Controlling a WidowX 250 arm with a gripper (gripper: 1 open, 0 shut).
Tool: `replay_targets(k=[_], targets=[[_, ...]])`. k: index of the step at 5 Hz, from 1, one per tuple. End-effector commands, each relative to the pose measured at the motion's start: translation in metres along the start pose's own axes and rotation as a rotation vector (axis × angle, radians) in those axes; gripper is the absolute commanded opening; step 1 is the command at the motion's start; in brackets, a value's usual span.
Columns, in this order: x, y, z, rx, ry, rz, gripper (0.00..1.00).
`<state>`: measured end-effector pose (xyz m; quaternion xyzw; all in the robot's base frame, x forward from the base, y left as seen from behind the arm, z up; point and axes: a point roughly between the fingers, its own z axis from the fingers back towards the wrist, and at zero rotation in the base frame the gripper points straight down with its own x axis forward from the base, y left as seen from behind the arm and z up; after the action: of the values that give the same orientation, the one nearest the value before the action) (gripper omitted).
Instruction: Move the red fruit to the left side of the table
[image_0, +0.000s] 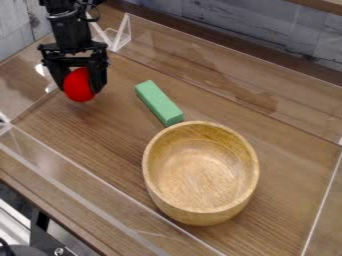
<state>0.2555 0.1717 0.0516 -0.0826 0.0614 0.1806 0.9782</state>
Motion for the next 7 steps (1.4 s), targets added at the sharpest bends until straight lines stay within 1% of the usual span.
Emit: replay_targets(k=[1, 3, 7], targets=[[0.007, -0.002, 0.016, 0.023, -0.048, -0.019, 1.0], [0.005, -0.007, 0.021, 0.02, -0.044, -0.031, 1.0], [-0.002, -0.016, 0.037, -0.005, -0.046, -0.045, 1.0]])
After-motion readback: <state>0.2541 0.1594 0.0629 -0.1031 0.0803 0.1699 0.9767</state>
